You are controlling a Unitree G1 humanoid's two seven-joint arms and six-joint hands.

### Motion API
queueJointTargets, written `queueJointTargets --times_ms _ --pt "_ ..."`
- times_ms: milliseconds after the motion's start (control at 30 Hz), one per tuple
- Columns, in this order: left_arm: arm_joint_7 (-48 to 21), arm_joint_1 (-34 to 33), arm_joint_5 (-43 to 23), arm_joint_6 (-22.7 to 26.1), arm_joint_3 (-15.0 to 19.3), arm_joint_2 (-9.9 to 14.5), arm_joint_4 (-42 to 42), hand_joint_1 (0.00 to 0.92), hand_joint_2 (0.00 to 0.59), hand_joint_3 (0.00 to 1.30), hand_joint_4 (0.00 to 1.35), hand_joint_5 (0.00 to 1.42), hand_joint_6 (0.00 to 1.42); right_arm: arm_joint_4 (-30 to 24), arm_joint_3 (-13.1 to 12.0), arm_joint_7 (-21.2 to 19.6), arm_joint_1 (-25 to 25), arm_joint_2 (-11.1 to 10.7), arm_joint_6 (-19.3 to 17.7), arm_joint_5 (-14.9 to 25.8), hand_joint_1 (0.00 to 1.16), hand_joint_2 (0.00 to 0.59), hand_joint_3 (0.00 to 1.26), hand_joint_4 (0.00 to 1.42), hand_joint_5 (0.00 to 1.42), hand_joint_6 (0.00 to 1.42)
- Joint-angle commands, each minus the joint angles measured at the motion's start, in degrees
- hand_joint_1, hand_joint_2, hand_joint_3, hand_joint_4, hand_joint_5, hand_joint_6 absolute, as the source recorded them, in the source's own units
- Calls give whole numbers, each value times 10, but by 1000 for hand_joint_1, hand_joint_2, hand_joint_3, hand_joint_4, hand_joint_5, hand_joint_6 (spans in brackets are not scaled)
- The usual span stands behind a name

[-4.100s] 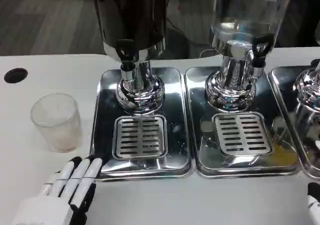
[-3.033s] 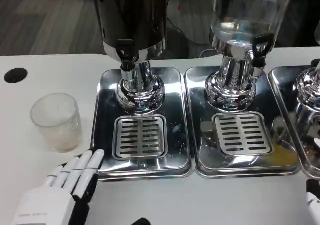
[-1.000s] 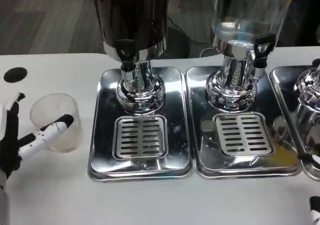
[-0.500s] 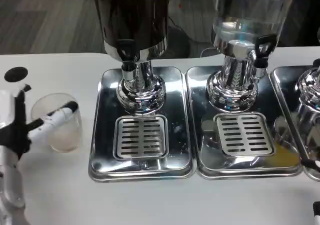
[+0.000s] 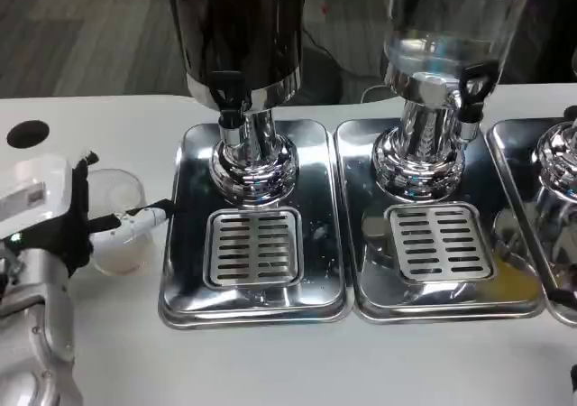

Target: Grasp the cup under the faucet to collect the drink, then remove the cup.

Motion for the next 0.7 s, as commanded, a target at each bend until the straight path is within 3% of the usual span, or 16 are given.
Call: queueJointTargets --times_ms 33,267,700 --pt "6 -10 12 6 -12 9 1 264 74 362 403 648 765 5 -9 7 -1 -4 -18 16 437 538 153 0 0 0" --pt "13 -5 20 7 -18 10 -6 288 90 526 544 760 846 5 -8 12 -6 -3 -29 20 436 533 145 0 0 0" --pt "64 21 10 -11 -6 7 -34 317 91 589 620 858 939 6 -3 21 -12 -3 -30 15 440 510 139 0 0 0"
